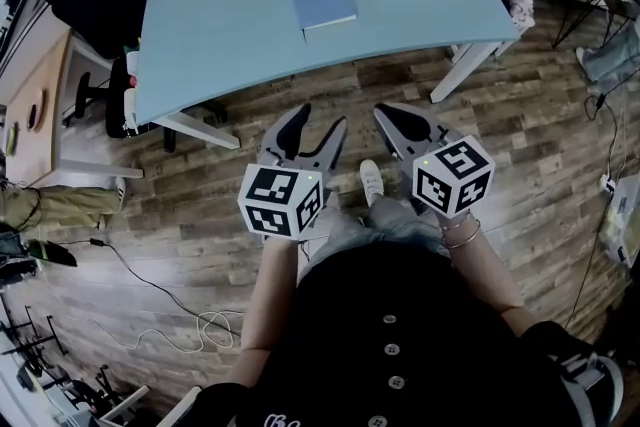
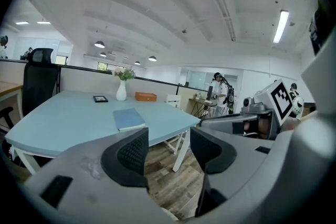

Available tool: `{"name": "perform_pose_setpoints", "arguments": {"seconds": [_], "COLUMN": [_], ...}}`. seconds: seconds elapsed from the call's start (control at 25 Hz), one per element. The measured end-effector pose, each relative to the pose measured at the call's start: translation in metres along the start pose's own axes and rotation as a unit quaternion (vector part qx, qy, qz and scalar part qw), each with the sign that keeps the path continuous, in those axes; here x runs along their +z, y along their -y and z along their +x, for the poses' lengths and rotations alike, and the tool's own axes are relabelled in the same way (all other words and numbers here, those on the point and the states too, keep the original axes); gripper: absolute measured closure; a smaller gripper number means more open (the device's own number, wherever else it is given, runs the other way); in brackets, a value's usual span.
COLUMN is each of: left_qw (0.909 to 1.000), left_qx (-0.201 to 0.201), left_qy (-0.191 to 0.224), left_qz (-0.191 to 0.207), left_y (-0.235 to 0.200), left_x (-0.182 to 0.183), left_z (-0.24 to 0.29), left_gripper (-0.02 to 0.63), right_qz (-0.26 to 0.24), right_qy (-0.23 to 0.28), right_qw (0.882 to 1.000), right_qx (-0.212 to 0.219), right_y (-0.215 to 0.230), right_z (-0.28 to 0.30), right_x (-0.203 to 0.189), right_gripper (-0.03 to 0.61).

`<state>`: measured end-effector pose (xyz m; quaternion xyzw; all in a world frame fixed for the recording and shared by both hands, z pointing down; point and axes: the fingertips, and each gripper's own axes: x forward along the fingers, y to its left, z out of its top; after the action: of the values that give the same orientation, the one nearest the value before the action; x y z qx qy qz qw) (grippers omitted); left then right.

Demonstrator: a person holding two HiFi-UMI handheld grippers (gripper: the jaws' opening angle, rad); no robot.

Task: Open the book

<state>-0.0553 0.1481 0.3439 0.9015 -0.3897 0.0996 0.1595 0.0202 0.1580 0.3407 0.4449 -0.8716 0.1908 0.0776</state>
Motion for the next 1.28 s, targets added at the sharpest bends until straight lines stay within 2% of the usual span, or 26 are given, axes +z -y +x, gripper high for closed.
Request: {"name": "perform_pose_setpoints", "arguments": {"seconds": [0.64, 0.88, 1.28], "left_qw": [0.9992, 0.9988, 0.9982], "left_qx": [0.038, 0.046, 0.055], "left_qy": [0.014, 0.015, 0.008], "left_qz": [-0.006, -0.010, -0.024], "left_y": [-0.047, -0.056, -0.065], "left_x": [0.053, 0.061, 0.064], "left_z": [0.094, 0.124, 0.149], "left_gripper": [0.385, 0.385, 0.385], "right_qz": [-0.003, -0.020, -0.012], "right_qy": [-0.017, -0.015, -0.026], "right_qw": [0.999, 0.999, 0.998], "right_qx": [0.037, 0.047, 0.058], "right_y": [0.082, 0.110, 0.131], "right_z": [0.062, 0.079, 0.092], "right_x": [0.037, 0.054, 0.056], "right_gripper": [0.577, 0.577, 0.577]}}
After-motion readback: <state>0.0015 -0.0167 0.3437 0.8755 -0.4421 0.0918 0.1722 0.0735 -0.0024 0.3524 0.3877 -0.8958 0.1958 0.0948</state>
